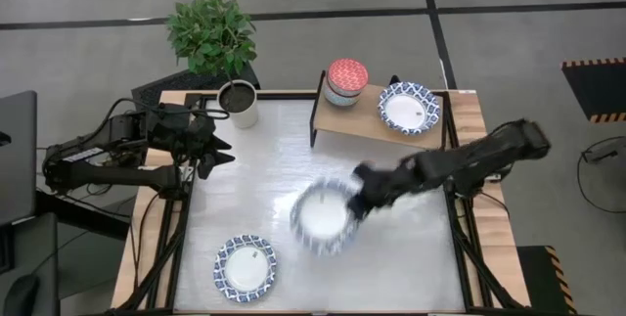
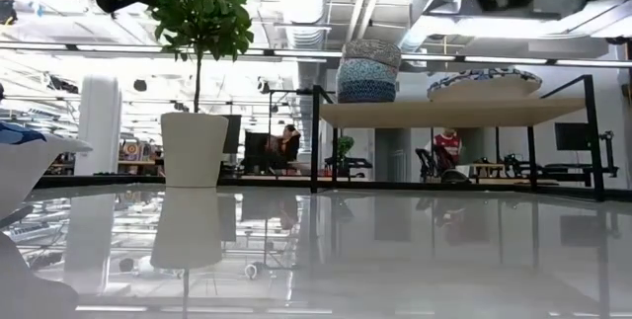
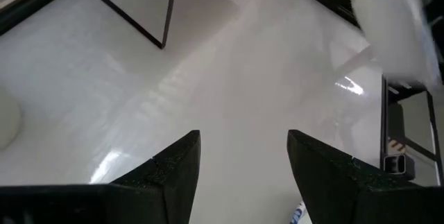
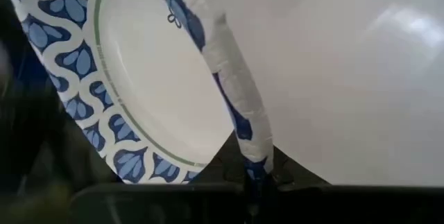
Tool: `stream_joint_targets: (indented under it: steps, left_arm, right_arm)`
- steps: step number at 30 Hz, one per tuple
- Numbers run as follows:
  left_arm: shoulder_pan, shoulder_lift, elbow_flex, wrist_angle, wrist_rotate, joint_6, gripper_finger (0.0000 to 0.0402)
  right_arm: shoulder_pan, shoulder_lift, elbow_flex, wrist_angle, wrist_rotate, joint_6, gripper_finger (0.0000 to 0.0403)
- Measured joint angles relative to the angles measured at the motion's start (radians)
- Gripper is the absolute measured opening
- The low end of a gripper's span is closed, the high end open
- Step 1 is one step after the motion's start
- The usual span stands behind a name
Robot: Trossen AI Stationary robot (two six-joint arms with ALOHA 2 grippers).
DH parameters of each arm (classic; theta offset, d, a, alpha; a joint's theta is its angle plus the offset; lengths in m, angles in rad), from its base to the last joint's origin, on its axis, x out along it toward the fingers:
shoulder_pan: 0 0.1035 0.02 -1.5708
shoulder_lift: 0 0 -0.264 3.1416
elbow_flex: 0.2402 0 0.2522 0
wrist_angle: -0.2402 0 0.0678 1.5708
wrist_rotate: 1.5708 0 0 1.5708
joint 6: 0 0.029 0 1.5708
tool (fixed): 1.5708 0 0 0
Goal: Place and stack bowls onto a shelf
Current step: Stack the right white bowl on top of the white bowl on the shelf
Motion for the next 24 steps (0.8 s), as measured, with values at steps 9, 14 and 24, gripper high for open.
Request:
stream_joint_targets:
  steps: [9,14,24]
  left_arm:
    - [0.0,0.0,0.0,0.0,-0.023,-0.001,0.0202]
    - [0.0,0.0,0.0,0.001,-0.031,-0.003,0.0202]
    - [0.0,0.0,0.0,0.003,-0.081,-0.003,0.0202]
  right_arm:
    - [-0.252,-0.424,0.0,-0.424,0.385,0.15,0.0021]
    - [-0.404,-0.566,0.0,-0.542,0.47,0.189,0.0021]
    - [-0.692,-0.621,0.0,-0.653,0.456,0.208,0.0021]
